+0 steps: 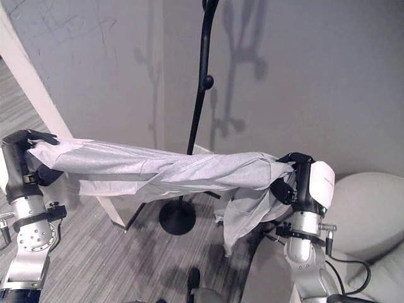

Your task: Hang the clothes on the sofa on the clothes rack.

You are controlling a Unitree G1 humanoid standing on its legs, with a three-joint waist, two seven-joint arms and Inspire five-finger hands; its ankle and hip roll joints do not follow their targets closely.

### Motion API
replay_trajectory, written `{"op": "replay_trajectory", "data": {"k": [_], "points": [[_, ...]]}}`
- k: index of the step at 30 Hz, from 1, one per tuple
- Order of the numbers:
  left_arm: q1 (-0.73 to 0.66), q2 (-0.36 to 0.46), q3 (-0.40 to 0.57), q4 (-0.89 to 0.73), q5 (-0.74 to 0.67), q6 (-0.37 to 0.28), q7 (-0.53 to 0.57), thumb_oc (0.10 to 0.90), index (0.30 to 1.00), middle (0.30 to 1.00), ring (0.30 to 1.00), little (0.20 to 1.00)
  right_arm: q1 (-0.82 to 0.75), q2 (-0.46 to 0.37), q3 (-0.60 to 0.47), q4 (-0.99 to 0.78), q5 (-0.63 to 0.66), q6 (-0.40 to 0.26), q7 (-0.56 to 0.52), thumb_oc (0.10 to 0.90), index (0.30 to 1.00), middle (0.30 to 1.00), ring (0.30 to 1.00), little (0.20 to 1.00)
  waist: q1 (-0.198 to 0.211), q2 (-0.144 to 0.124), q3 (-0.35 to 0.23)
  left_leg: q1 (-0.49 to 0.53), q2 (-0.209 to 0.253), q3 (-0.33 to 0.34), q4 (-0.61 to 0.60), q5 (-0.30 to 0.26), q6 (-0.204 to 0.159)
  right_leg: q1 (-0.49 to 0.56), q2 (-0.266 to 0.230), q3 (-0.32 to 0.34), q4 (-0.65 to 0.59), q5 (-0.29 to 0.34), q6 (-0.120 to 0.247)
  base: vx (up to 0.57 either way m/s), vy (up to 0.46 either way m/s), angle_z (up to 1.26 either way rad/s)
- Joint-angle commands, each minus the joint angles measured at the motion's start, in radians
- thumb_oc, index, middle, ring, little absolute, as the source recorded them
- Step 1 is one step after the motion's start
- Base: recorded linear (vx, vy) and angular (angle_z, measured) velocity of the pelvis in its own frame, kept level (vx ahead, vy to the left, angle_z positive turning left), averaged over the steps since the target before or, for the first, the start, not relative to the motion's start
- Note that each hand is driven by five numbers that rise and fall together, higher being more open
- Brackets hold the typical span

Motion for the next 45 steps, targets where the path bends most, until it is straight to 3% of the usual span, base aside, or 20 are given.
{"op": "replay_trajectory", "data": {"k": [1, 2, 3, 4, 5, 6, 7, 9, 10, 12, 15, 17, 20, 24, 26, 30, 31, 35, 41, 45], "points": [[-0.213, 0.142, 0.031, -0.053, 0.105, -0.082, 0.099, 0.400, 0.300, 0.300, 0.300, 0.300, -0.161, -0.134, -0.153, -0.042, 0.018, -0.041, -0.112, 0.400, 0.300, 0.300, 0.300, 0.300, -0.028, -0.013, -0.078, -0.128, 0.065, 0.118, 0.177, -0.027, -0.041, 0.097, -0.011, -0.014, -0.036, -0.072, 0.062, 0.04, -0.038, 0.36], [-0.214, 0.142, 0.030, -0.052, 0.106, -0.082, 0.099, 0.400, 0.300, 0.300, 0.300, 0.300, -0.161, -0.134, -0.153, -0.042, 0.018, -0.041, -0.112, 0.400, 0.300, 0.300, 0.300, 0.300, -0.028, -0.013, -0.077, -0.130, 0.065, 0.117, 0.181, -0.029, -0.041, 0.097, -0.011, -0.015, -0.036, -0.071, 0.062, 0.04, -0.065, 0.32], [-0.278, 0.170, 0.014, -0.042, 0.141, -0.078, 0.119, 0.400, 0.300, 0.300, 0.300, 0.300, -0.209, -0.184, -0.164, -0.039, -0.001, -0.040, -0.135, 0.400, 0.300, 0.300, 0.300, 0.300, -0.028, -0.021, -0.051, -0.216, 0.074, 0.163, 0.326, 0.020, -0.069, 0.119, -0.024, -0.034, -0.035, -0.074, 0.053, 0.00, -0.043, 0.16], [-0.307, 0.198, 0.019, -0.032, 0.177, -0.071, 0.139, 0.400, 0.300, 0.300, 0.300, 0.300, -0.237, -0.213, -0.164, -0.028, -0.013, -0.038, -0.153, 0.400, 0.300, 0.300, 0.300, 0.300, -0.032, -0.023, -0.049, -0.243, 0.095, 0.203, 0.365, 0.026, -0.067, 0.124, -0.027, -0.047, -0.036, -0.080, 0.050, -0.01, -0.058, 0.18], [-0.332, 0.228, 0.042, -0.030, 0.229, -0.058, 0.172, 0.400, 0.300, 0.300, 0.300, 0.300, -0.258, -0.247, -0.177, -0.016, -0.037, -0.026, -0.176, 0.400, 0.300, 0.300, 0.300, 0.300, -0.034, -0.026, -0.046, -0.282, 0.145, 0.273, 0.391, 0.038, -0.054, 0.137, -0.039, -0.059, -0.043, -0.089, 0.050, 0.00, -0.031, 0.31], [-0.342, 0.237, 0.057, -0.030, 0.247, -0.050, 0.192, 0.400, 0.300, 0.300, 0.300, 0.300, -0.264, -0.258, -0.186, -0.017, -0.051, -0.018, -0.189, 0.400, 0.300, 0.300, 0.300, 0.300, -0.033, -0.026, -0.047, -0.296, 0.167, 0.304, 0.379, 0.038, -0.051, 0.138, -0.044, -0.066, -0.047, -0.091, 0.052, 0.05, -0.009, 0.36], [-0.345, 0.273, 0.102, -0.042, 0.291, -0.036, 0.224, 0.400, 0.300, 0.300, 0.300, 0.300, -0.272, -0.285, -0.211, -0.022, -0.084, -0.010, -0.207, 0.400, 0.300, 0.300, 0.300, 0.300, -0.021, -0.025, -0.059, -0.310, 0.161, 0.320, 0.317, 0.008, -0.047, 0.146, -0.048, -0.063, -0.060, -0.091, 0.056, 0.10, 0.024, 0.30], [-0.344, 0.290, 0.126, -0.060, 0.316, -0.026, 0.242, 0.400, 0.300, 0.300, 0.300, 0.300, -0.280, -0.299, -0.215, -0.022, -0.100, -0.009, -0.210, 0.400, 0.300, 0.300, 0.300, 0.300, -0.016, -0.024, -0.067, -0.305, 0.143, 0.316, 0.264, 0.001, -0.045, 0.151, -0.052, -0.058, -0.070, -0.091, 0.060, 0.12, 0.054, 0.00], [-0.344, 0.324, 0.170, -0.078, 0.335, -0.014, 0.277, 0.400, 0.300, 0.300, 0.300, 0.300, -0.288, -0.329, -0.221, -0.017, -0.112, -0.009, -0.218, 0.400, 0.300, 0.300, 0.300, 0.300, -0.005, -0.010, -0.077, -0.299, 0.120, 0.292, 0.176, 0.018, -0.054, 0.156, -0.047, -0.049, -0.070, -0.097, 0.063, 0.13, 0.086, -0.22], [-0.348, 0.358, 0.207, -0.081, 0.352, -0.001, 0.304, 0.400, 0.300, 0.300, 0.300, 0.300, -0.298, -0.346, -0.224, 0.002, -0.112, -0.002, -0.228, 0.400, 0.300, 0.300, 0.300, 0.300, 0.001, 0.004, -0.087, -0.285, 0.106, 0.280, 0.124, 0.035, -0.057, 0.162, -0.041, -0.042, -0.066, -0.106, 0.063, 0.13, 0.087, -0.30], [-0.340, 0.371, 0.229, -0.085, 0.350, 0.000, 0.319, 0.400, 0.300, 0.300, 0.300, 0.300, -0.294, -0.351, -0.236, -0.001, -0.106, -0.003, -0.228, 0.400, 0.300, 0.300, 0.300, 0.300, -0.010, 0.012, -0.109, -0.244, 0.113, 0.285, 0.067, 0.061, -0.058, 0.175, -0.037, -0.039, -0.068, -0.118, 0.061, 0.12, 0.056, -0.21], [-0.378, 0.452, 0.221, -0.059, 0.340, 0.005, 0.337, 0.400, 0.300, 0.300, 0.300, 0.300, -0.313, -0.398, -0.234, 0.041, -0.066, -0.005, -0.239, 0.400, 0.300, 0.300, 0.300, 0.300, -0.010, 0.022, -0.139, -0.203, 0.119, 0.290, 0.017, 0.076, -0.059, 0.189, -0.039, -0.043, -0.074, -0.126, 0.064, 0.15, 0.071, -0.15], [-0.400, 0.479, 0.204, -0.037, 0.320, 0.008, 0.342, 0.400, 0.300, 0.300, 0.300, 0.300, -0.339, -0.430, -0.215, 0.077, -0.043, -0.007, -0.238, 0.400, 0.300, 0.300, 0.300, 0.300, -0.009, 0.023, -0.146, -0.174, 0.121, 0.291, -0.024, 0.088, -0.059, 0.192, -0.041, -0.042, -0.075, -0.128, 0.068, 0.08, 0.051, 0.04], [-0.480, 0.525, 0.081, 0.058, 0.291, 0.011, 0.283, 0.400, 0.300, 0.300, 0.300, 0.300, -0.401, -0.526, -0.133, 0.207, 0.010, 0.005, -0.190, 0.400, 0.300, 0.300, 0.300, 0.300, -0.012, 0.030, -0.158, -0.141, 0.121, 0.296, -0.072, 0.101, -0.054, 0.196, -0.045, -0.042, -0.075, -0.131, 0.074, 0.05, 0.045, 0.08], [-0.551, 0.519, -0.032, 0.137, 0.271, 0.011, 0.239, 0.400, 0.300, 0.300, 0.300, 0.300, -0.463, -0.565, -0.057, 0.296, 0.036, 0.012, -0.159, 0.400, 0.300, 0.300, 0.300, 0.300, -0.015, 0.032, -0.160, -0.130, 0.119, 0.294, -0.090, 0.106, -0.052, 0.199, -0.046, -0.042, -0.079, -0.130, 0.077, 0.02, 0.025, 0.10], [-0.671, 0.505, -0.199, 0.265, 0.230, 0.019, 0.175, 0.400, 0.300, 0.300, 0.300, 0.300, -0.600, -0.598, 0.108, 0.463, 0.106, 0.020, -0.095, 0.400, 0.300, 0.300, 0.300, 0.300, -0.019, 0.031, -0.157, -0.119, 0.120, 0.296, -0.106, 0.109, -0.051, 0.197, -0.048, -0.044, -0.080, -0.128, 0.080, 0.01, 0.007, 0.01], [-0.675, 0.506, -0.201, 0.270, 0.230, 0.018, 0.176, 0.400, 0.300, 0.300, 0.300, 0.300, -0.610, -0.598, 0.117, 0.469, 0.108, 0.018, -0.096, 0.400, 0.300, 0.300, 0.300, 0.300, -0.020, 0.032, -0.156, -0.119, 0.120, 0.297, -0.106, 0.109, -0.051, 0.197, -0.048, -0.044, -0.080, -0.128, 0.080, 0.00, 0.000, 0.00], [-0.795, 0.504, -0.353, 0.446, 0.233, 0.065, 0.138, 0.400, 0.300, 0.300, 0.300, 0.300, -0.770, -0.592, 0.301, 0.613, 0.139, 0.023, -0.043, 0.400, 0.300, 0.300, 0.300, 0.300, -0.029, 0.036, -0.151, -0.115, 0.122, 0.301, -0.110, 0.108, -0.050, 0.193, -0.049, -0.044, -0.080, -0.127, 0.083, 0.00, 0.000, 0.00], [-0.782, 0.473, -0.413, 0.629, 0.203, 0.088, 0.087, 0.400, 0.300, 0.300, 0.300, 0.300, -0.804, -0.543, 0.405, 0.656, 0.132, 0.016, 0.021, 0.400, 0.300, 0.300, 0.300, 0.300, -0.038, 0.038, -0.140, -0.113, 0.126, 0.301, -0.111, 0.106, -0.048, 0.188, -0.048, -0.042, -0.075, -0.128, 0.081, 0.00, 0.000, 0.00], [-0.691, 0.424, -0.388, 0.657, 0.165, 0.082, 0.060, 0.400, 0.300, 0.300, 0.300, 0.300, -0.743, -0.491, 0.396, 0.606, 0.114, 0.012, 0.046, 0.400, 0.300, 0.300, 0.300, 0.300, -0.041, 0.037, -0.130, -0.111, 0.126, 0.302, -0.111, 0.103, -0.045, 0.187, -0.048, -0.041, -0.075, -0.130, 0.080, 0.00, 0.002, -0.02]]}}
